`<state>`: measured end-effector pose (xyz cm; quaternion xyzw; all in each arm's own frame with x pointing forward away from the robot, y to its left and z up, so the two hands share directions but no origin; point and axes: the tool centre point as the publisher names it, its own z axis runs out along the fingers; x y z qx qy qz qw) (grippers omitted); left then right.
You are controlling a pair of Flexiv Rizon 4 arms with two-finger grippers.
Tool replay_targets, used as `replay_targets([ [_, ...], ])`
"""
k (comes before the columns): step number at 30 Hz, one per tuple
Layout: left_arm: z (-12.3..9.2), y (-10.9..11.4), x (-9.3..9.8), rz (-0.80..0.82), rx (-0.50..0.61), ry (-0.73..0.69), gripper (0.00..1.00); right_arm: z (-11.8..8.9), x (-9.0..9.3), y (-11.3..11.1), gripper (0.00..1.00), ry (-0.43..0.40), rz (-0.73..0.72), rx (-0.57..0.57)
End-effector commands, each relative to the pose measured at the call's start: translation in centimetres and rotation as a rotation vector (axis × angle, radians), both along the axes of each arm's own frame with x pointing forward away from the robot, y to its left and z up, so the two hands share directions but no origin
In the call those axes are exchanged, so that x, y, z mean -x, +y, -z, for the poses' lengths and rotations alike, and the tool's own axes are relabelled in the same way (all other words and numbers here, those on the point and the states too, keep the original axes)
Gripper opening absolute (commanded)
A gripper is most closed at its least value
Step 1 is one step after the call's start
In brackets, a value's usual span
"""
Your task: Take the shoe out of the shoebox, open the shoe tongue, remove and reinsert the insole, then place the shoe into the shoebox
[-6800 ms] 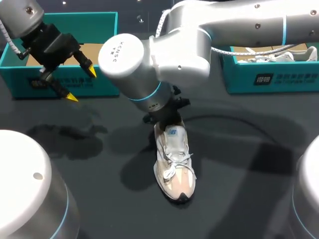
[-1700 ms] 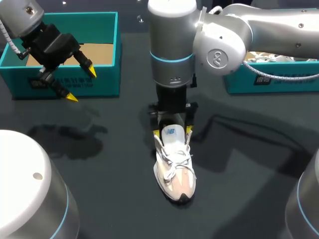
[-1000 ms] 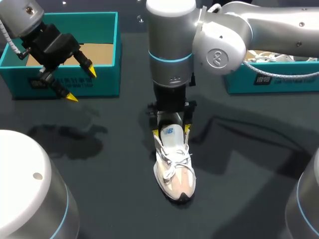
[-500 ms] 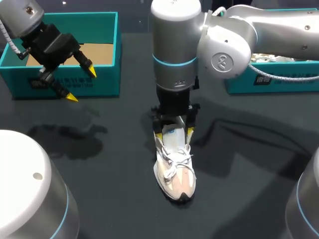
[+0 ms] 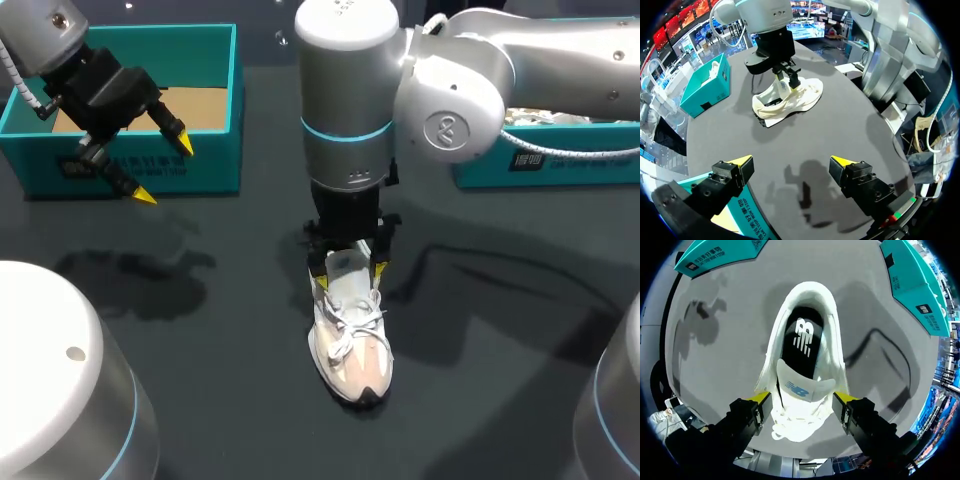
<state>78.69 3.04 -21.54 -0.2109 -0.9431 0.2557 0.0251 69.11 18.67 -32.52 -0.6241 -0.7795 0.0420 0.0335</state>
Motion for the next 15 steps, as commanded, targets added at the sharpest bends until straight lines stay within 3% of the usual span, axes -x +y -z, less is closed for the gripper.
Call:
replay_targets([
  [1,0.0,0.0,0.1,0.0,-0.002,-0.001,1.0,-0.3,1.1,-0.7,0.6,-0.007,0.018,-0.005],
  [4,0.0,0.0,0.1,0.0,-0.002,-0.001,1.0,-0.8,2.1,-1.2,0.51,-0.011,0.04,-0.001],
  [15,0.0,0.0,0.1,0.0,-0.002,-0.001,1.0,-3.1,4.9,-2.0,0.4,-0.028,0.088,0.027],
])
